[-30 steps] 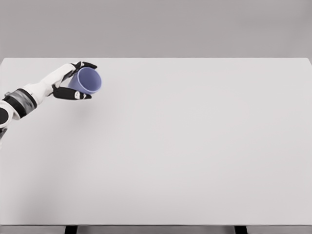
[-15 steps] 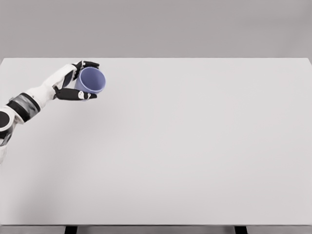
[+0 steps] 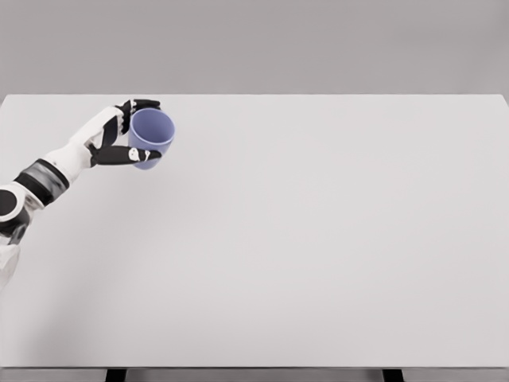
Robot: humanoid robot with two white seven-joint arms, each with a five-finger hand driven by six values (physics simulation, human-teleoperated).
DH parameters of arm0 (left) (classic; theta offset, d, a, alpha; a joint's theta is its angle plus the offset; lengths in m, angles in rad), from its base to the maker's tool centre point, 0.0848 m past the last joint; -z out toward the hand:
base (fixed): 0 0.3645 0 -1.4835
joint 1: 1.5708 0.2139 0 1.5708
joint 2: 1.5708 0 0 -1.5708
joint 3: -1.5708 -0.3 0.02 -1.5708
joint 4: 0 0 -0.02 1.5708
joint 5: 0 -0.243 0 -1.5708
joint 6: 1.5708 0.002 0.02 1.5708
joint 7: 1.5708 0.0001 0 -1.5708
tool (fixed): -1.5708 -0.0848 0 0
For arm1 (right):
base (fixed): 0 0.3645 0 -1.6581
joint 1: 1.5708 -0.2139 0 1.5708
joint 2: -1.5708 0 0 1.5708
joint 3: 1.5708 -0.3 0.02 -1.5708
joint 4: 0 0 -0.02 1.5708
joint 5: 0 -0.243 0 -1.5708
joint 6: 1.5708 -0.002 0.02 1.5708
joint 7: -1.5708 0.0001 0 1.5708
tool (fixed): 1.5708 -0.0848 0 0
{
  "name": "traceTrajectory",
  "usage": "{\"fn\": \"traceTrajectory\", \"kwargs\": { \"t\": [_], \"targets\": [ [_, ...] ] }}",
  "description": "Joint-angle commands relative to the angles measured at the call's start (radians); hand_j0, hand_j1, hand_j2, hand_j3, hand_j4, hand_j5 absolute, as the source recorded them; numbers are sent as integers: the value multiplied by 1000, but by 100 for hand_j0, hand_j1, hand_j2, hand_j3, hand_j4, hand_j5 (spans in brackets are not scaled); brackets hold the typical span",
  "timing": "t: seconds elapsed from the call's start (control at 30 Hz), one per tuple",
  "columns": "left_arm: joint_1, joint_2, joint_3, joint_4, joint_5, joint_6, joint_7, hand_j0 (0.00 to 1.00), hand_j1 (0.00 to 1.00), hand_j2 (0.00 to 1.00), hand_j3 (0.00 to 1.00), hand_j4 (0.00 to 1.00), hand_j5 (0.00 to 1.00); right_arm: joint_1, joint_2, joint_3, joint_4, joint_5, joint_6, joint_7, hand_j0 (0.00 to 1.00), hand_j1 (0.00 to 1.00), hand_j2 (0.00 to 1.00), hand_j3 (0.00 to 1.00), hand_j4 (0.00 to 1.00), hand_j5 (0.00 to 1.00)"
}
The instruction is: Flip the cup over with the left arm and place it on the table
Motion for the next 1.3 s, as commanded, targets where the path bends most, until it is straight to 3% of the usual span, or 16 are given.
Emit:
{"fn": "traceTrajectory", "kwargs": {
  "t": [0.0, 0.47, 0.57, 0.73, 1.27],
  "targets": [
    [2, -12, 13, -1, 16, 0, 0, 81, 81, 81, 81, 81, 81, 0, 0, 0, 0, -1, 0, 0, 100, 100, 100, 100, 100, 100],
    [32, -37, 31, 1, 39, 0, 0, 82, 82, 82, 82, 82, 82, 0, 0, 0, 0, 1, 0, 0, 100, 100, 100, 100, 100, 100],
    [40, -37, 31, -1, 38, 0, 0, 85, 85, 85, 85, 85, 85, 0, 0, 0, 0, 1, 0, 0, 100, 100, 100, 100, 100, 100],
    [46, -37, 31, -2, 36, -2, 0, 100, 100, 100, 100, 100, 100, 0, 0, 0, 0, 1, 0, 0, 100, 100, 100, 100, 100, 100],
    [48, -23, 33, -38, 26, -2, 0, 100, 100, 100, 100, 100, 100, 0, 0, 0, 0, -1, 0, 0, 100, 100, 100, 100, 100, 100]
  ]
}}
